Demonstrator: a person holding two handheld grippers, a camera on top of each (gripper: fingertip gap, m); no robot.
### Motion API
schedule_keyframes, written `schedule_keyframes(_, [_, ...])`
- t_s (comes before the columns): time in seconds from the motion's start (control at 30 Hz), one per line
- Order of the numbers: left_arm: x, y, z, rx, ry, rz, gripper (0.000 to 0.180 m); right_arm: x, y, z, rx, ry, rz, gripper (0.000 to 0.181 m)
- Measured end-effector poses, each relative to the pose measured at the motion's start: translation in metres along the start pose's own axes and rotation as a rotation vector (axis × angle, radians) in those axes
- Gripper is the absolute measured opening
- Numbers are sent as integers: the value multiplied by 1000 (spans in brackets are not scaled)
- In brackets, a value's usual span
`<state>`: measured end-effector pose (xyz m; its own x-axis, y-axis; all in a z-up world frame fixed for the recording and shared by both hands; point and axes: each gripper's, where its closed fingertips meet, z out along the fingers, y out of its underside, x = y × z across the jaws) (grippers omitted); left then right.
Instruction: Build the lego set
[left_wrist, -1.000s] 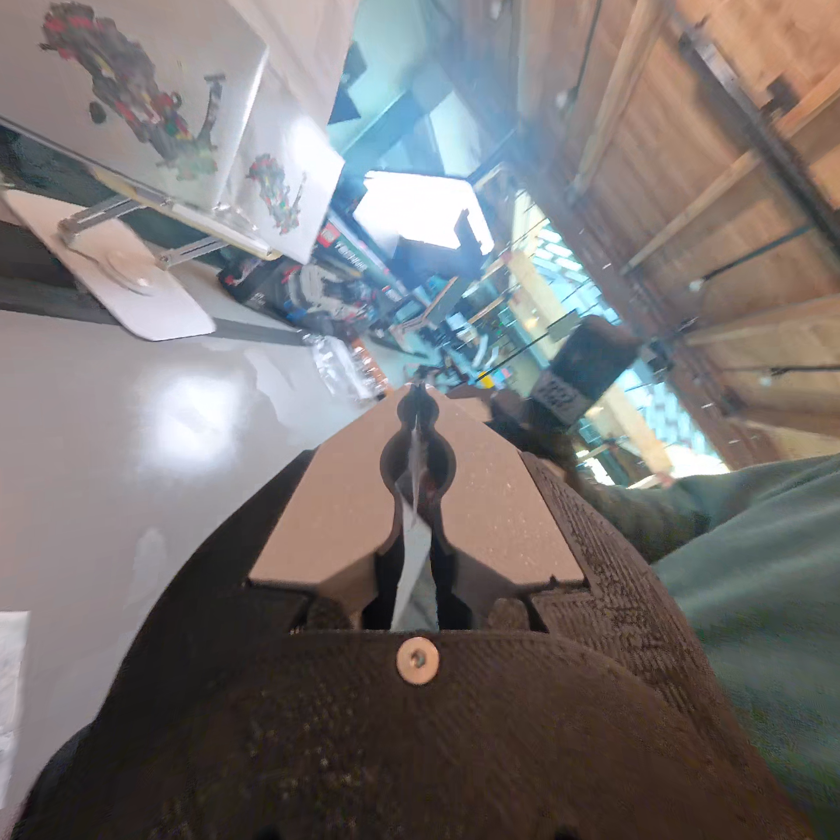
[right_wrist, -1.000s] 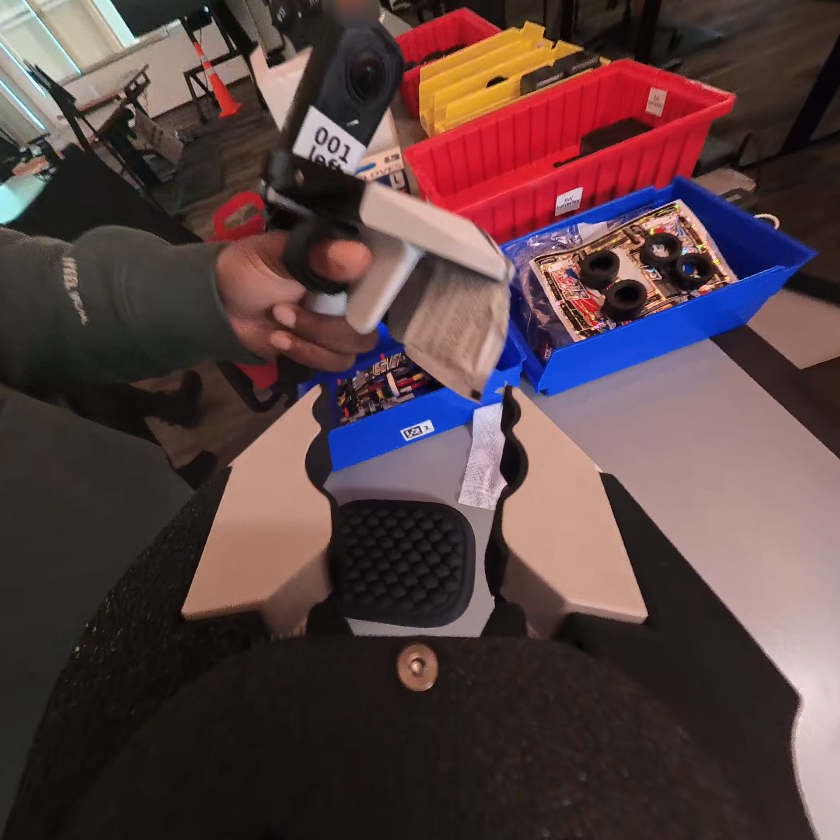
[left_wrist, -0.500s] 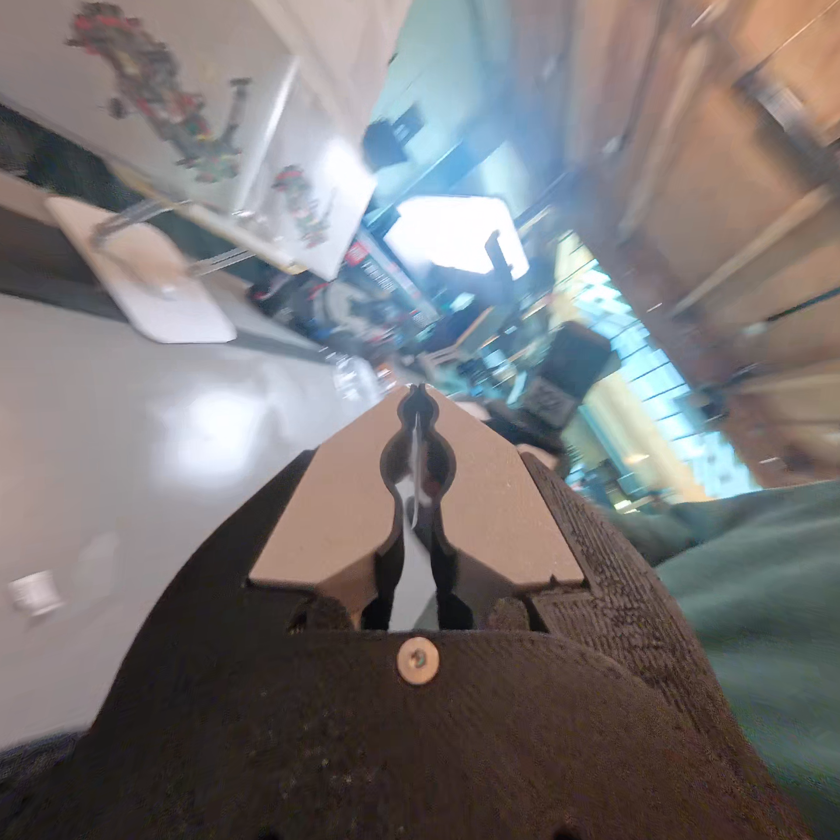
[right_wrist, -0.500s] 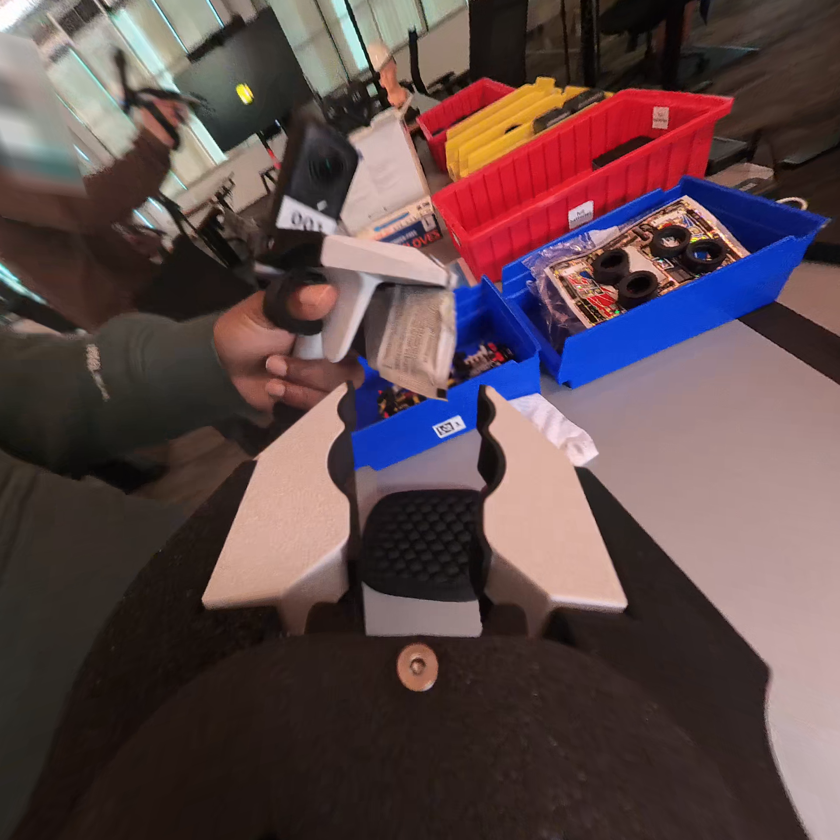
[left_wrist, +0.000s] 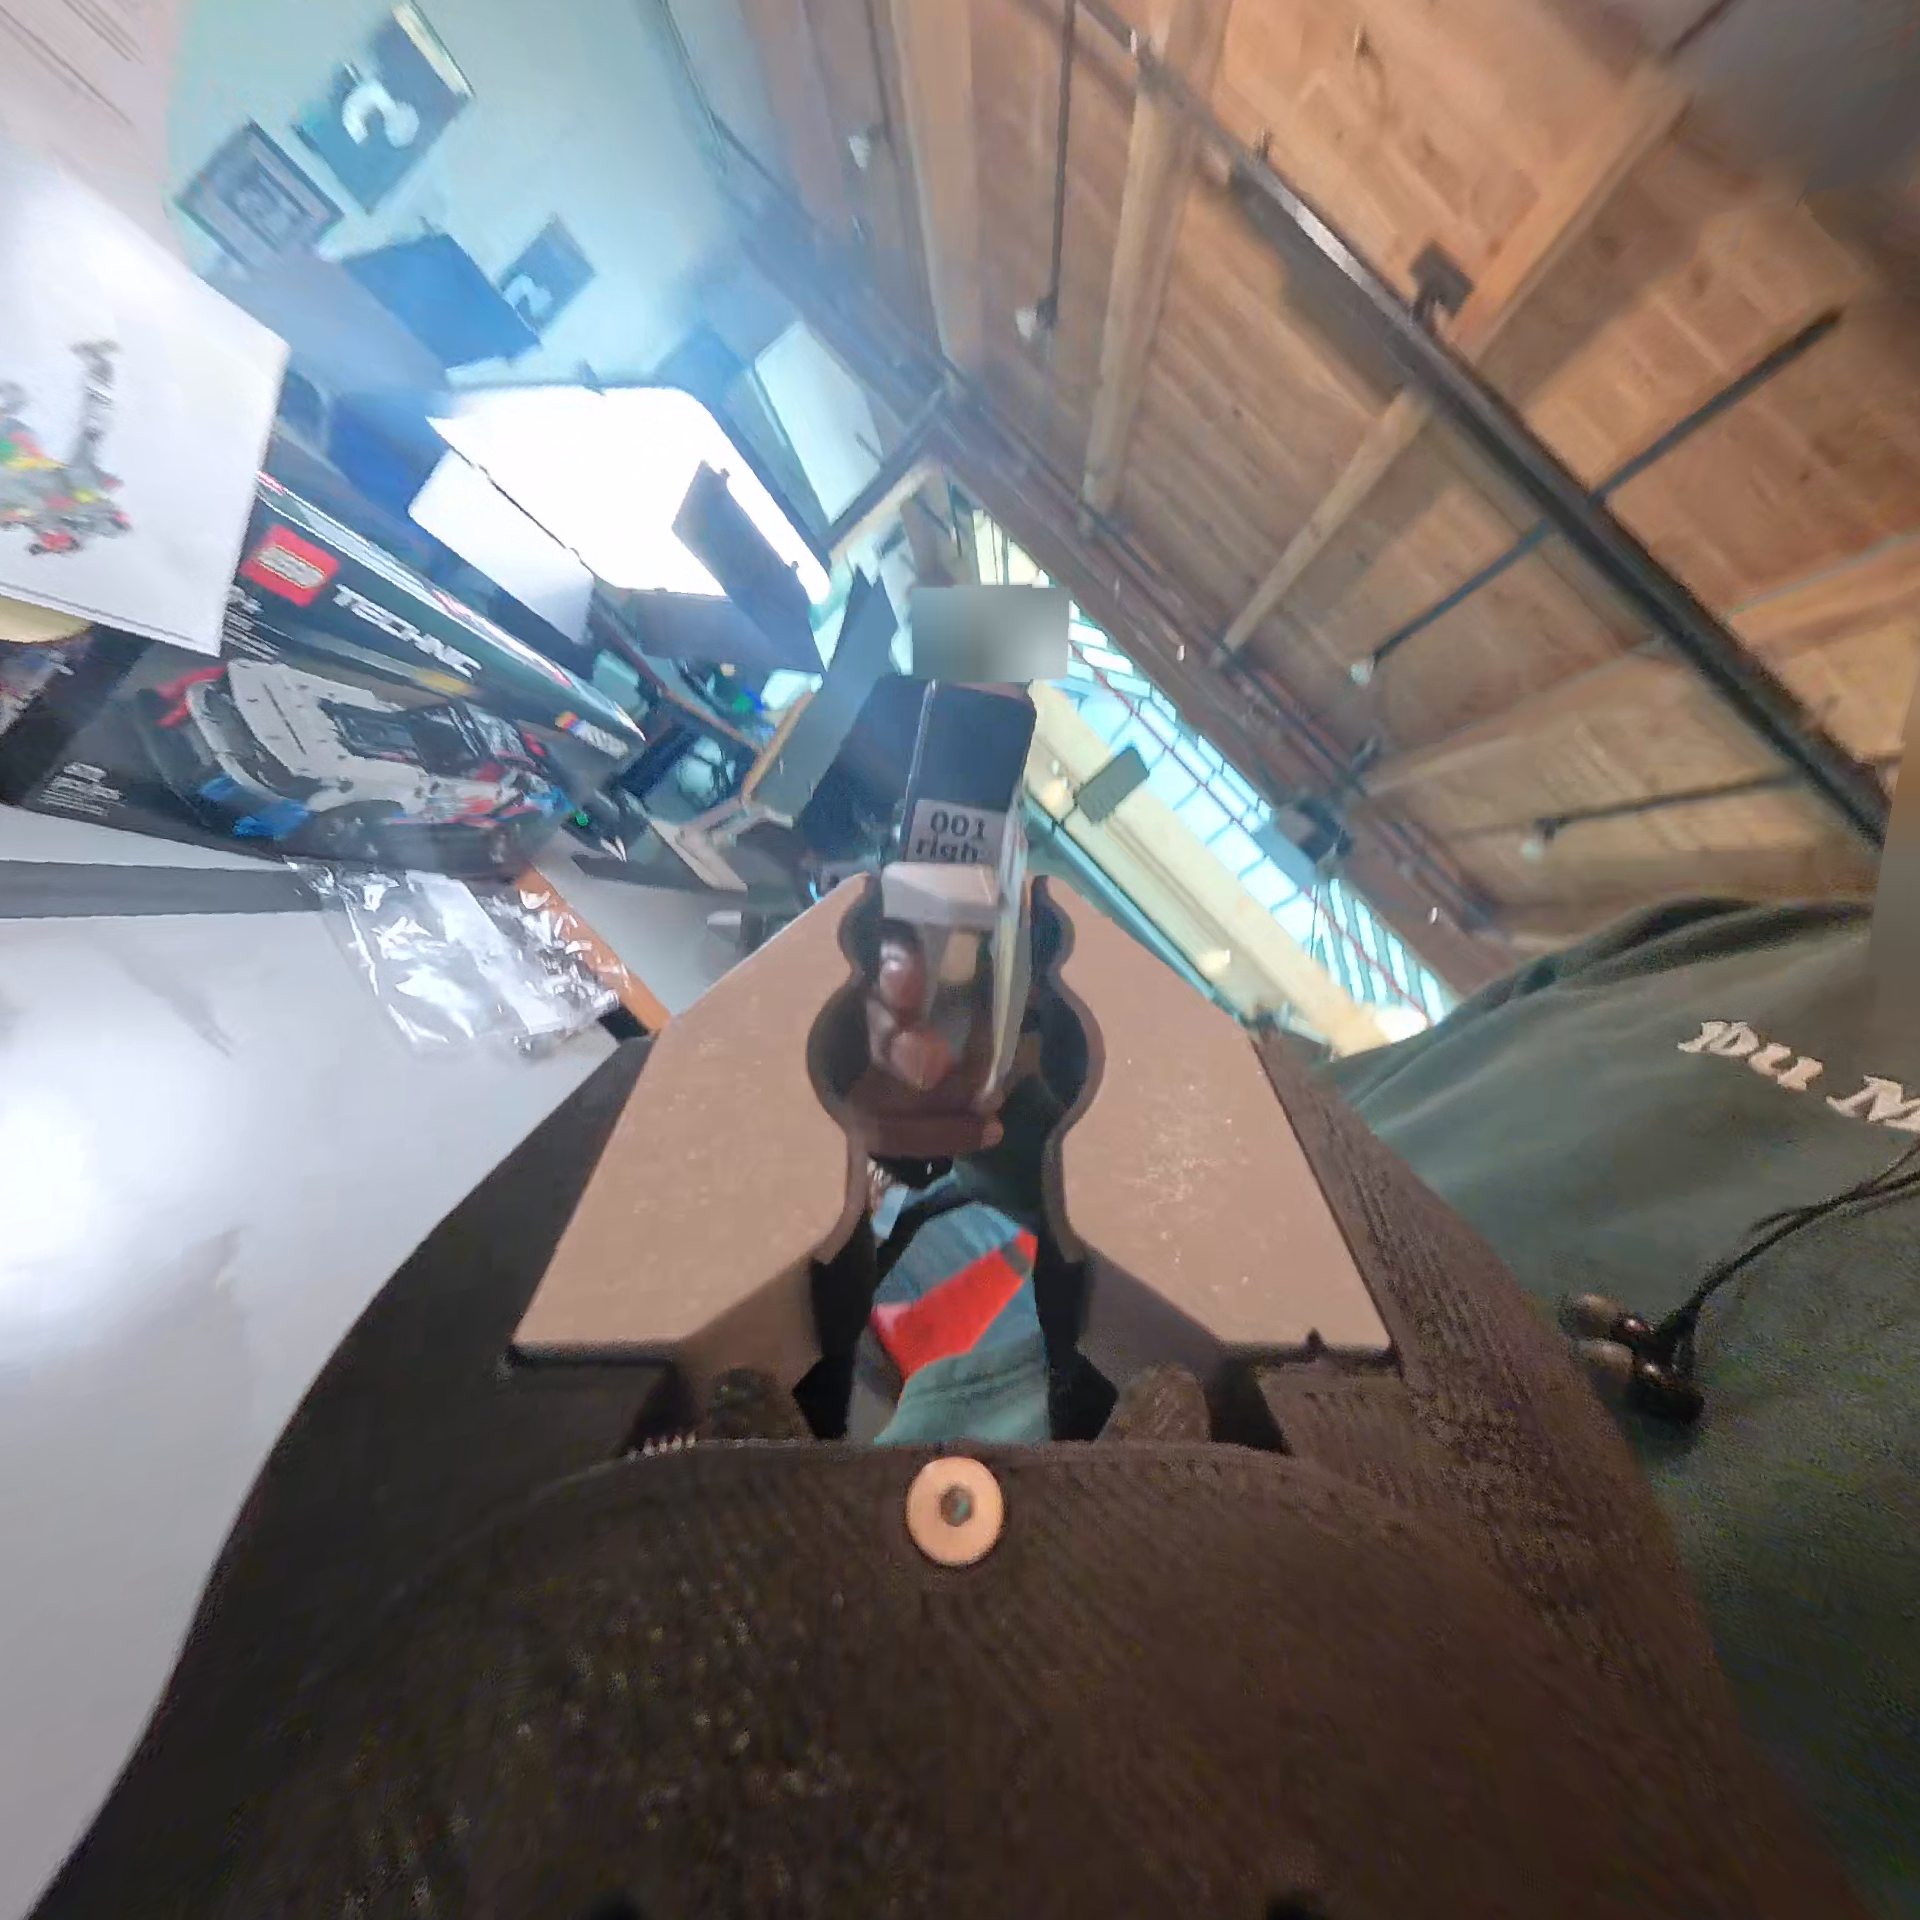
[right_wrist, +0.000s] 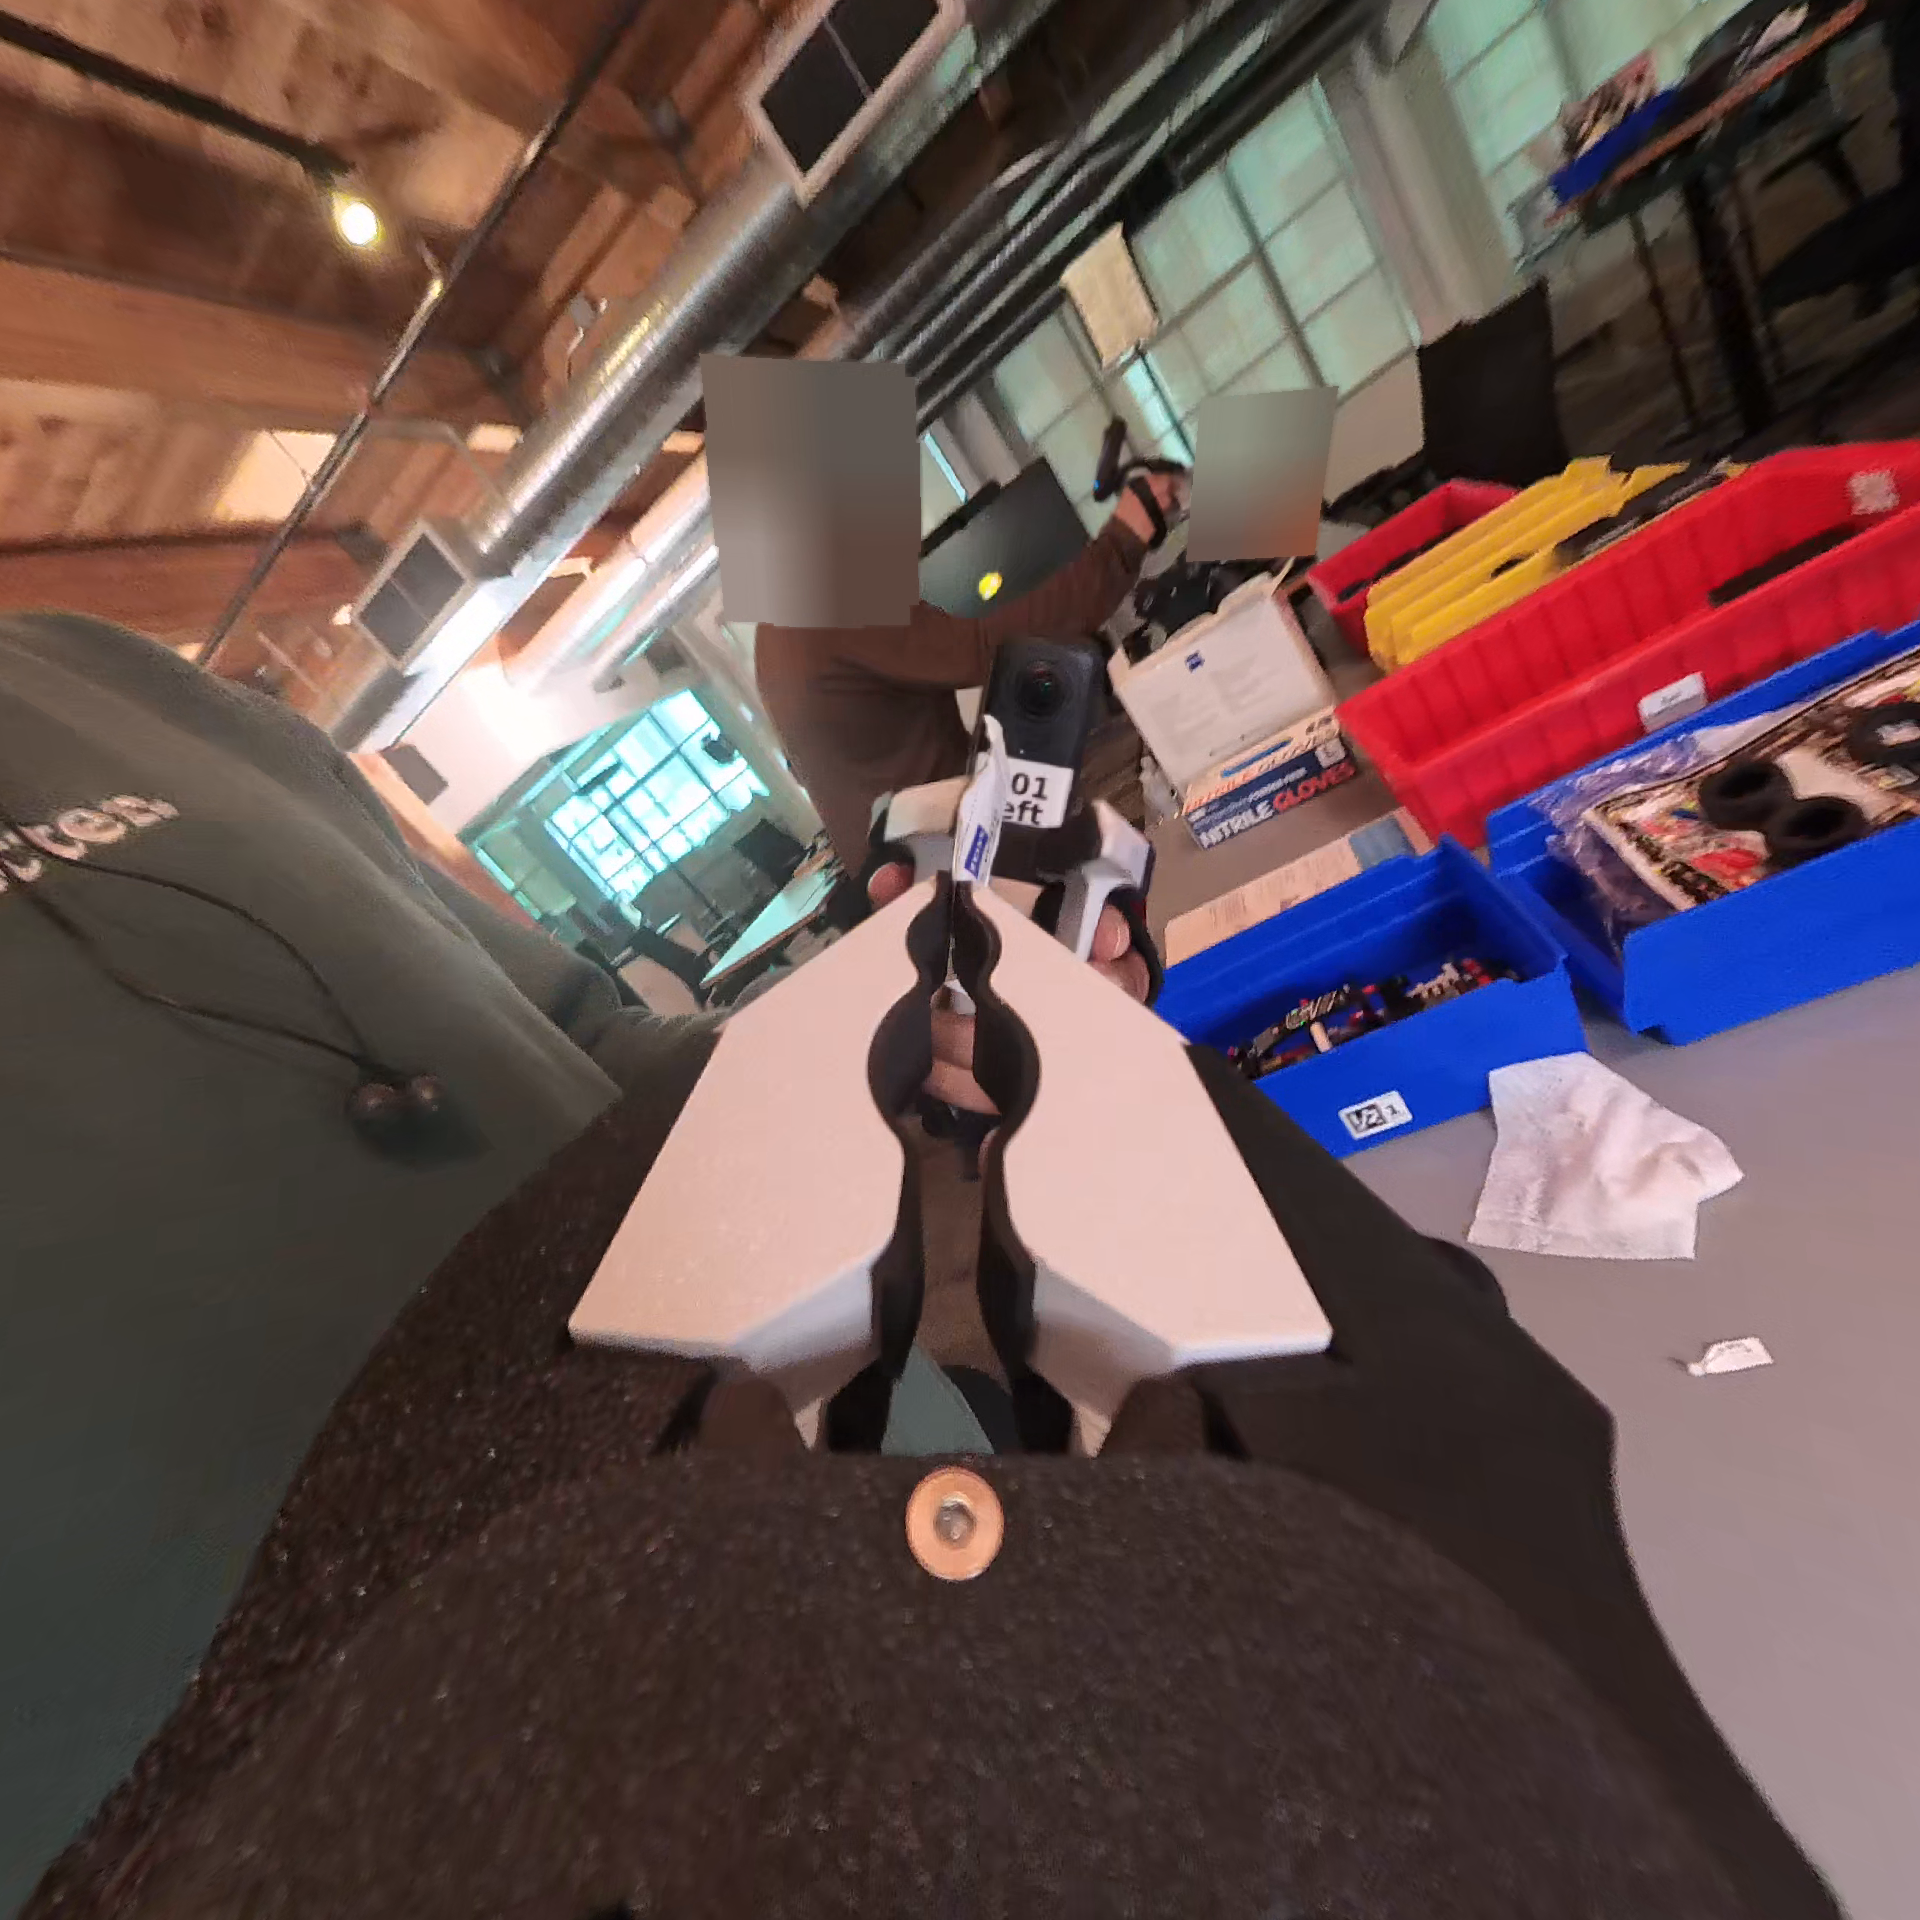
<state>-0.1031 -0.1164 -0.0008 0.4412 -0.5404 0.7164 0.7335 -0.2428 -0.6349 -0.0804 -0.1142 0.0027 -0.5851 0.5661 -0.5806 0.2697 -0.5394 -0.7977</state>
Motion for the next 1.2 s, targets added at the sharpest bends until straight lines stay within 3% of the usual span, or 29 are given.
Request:
schedule_keyframes(0.1, [23, 12, 25, -73, 32, 57, 27, -17, -10, -19, 38, 27, -32, 0])
schedule_keyframes(0.17, [36, 18, 41, -109, 58, 86, 2, -27, -12, -27, 57, 40, -42, 0])
schedule_keyframes(0.2, [42, 21, 47, -130, 77, 100, 0, -33, -14, -32, 72, 35, -46, 0])
schedule_keyframes(0.4, [71, 46, 62, -382, 177, 163, 0, -65, -16, -56, -74, 7, -113, 2])
schedule_keyframes(0.53, [87, 56, 67, -468, 227, 184, 0, -82, -13, -60, -162, -18, -165, 2])
schedule_keyframes(0.83, [114, 82, 52, -642, 461, 154, 0, -119, 9, -55, -242, -249, 59, 0])
schedule_keyframes(0.97, [79, 68, 59, -588, 239, 207, 12, -98, 7, -57, -189, -114, 94, 0])
schedule_keyframes(1.07, [58, 48, 56, -557, -4, 400, 15, -74, 2, -68, -167, 83, 87, 0])
schedule_keyframes(1.13, [53, 36, 54, -569, -155, 555, 10, -60, -3, -74, -143, 194, 83, 0])
schedule_keyframes(1.2, [55, 35, 56, -602, -238, 569, 7, -52, -10, -76, -110, 281, 52, 0])
